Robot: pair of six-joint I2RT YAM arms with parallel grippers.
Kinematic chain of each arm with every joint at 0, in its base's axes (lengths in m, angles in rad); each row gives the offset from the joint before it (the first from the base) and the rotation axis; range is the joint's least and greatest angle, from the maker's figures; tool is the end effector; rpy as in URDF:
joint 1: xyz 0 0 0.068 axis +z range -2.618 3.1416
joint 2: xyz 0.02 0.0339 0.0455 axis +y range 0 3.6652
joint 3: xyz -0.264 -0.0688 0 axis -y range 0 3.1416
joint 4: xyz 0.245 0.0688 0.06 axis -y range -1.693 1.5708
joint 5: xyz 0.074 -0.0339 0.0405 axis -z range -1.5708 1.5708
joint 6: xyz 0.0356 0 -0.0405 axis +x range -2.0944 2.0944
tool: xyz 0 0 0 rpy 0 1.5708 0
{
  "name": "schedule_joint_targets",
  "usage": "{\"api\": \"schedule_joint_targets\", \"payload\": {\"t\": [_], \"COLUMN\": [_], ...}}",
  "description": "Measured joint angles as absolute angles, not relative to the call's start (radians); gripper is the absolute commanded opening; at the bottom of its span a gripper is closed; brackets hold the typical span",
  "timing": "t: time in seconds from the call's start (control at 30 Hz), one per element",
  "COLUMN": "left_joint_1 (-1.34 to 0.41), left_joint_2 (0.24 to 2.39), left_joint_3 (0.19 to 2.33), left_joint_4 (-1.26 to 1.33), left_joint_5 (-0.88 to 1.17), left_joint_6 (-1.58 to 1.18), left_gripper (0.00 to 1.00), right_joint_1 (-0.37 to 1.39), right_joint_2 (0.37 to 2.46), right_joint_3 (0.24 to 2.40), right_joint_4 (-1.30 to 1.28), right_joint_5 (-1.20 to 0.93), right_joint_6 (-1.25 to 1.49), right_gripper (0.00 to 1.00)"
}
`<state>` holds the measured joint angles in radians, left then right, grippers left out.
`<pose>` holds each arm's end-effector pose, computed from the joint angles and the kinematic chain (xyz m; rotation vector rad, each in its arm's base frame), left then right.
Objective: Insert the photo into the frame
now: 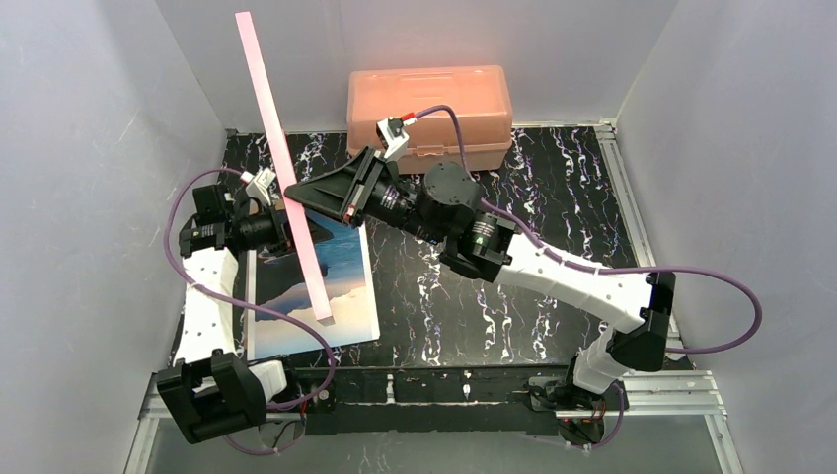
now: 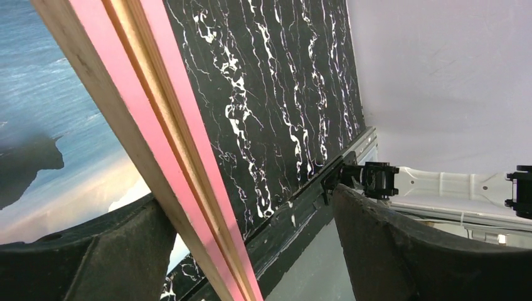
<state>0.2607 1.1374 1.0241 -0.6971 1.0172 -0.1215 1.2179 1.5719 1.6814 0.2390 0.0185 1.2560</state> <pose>0.2235 0.0283 0.3178 0.0604 2.1466 -1.1075 0.1251 0.3378 0.5013 0.0498 1.5430 2.0769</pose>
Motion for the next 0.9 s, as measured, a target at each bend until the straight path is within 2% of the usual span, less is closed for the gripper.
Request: {"api": "schedule_joint_targets", "payload": {"t": [0.13, 0.2, 0.37, 0.4, 0.47, 0.53, 0.6, 0.83, 0.9], "left_joint_1": [0.262, 0.263, 0.267, 0.266, 0.266, 0.266, 0.265, 0.264, 0.264], "left_joint_2": [1.152, 1.162, 1.166, 1.165, 1.164, 1.164, 1.163, 1.135, 1.129], "left_joint_3": [1.005, 1.0, 0.987, 0.983, 0.977, 0.977, 0.977, 0.984, 0.985], "left_joint_4": [-0.673, -0.664, -0.651, -0.649, -0.648, -0.652, -0.66, -0.683, -0.688], "left_joint_5": [1.008, 0.994, 0.96, 0.952, 0.934, 0.91, 0.881, 0.759, 0.744], "left_joint_6": [-0.127, -0.126, -0.142, -0.142, -0.143, -0.141, -0.134, -0.096, -0.091], "left_gripper": [0.41, 0.3, 0.18, 0.15, 0.1, 0.04, 0.01, 0.0, 0.0], "right_joint_1": [1.218, 1.217, 1.215, 1.212, 1.201, 1.187, 1.17, 1.064, 1.036], "right_joint_2": [1.577, 1.575, 1.546, 1.54, 1.527, 1.509, 1.474, 1.283, 1.252], "right_joint_3": [1.652, 1.633, 1.556, 1.544, 1.522, 1.502, 1.485, 1.412, 1.409], "right_joint_4": [0.299, 0.338, 0.406, 0.413, 0.416, 0.397, 0.347, 0.041, -0.038], "right_joint_5": [0.017, 0.015, 0.015, 0.017, 0.015, 0.015, 0.018, 0.096, 0.116], "right_joint_6": [1.288, 1.302, 1.32, 1.325, 1.332, 1.332, 1.321, 1.204, 1.172], "right_gripper": [0.01, 0.01, 0.02, 0.1, 0.18, 0.34, 0.39, 0.4, 0.44]}}
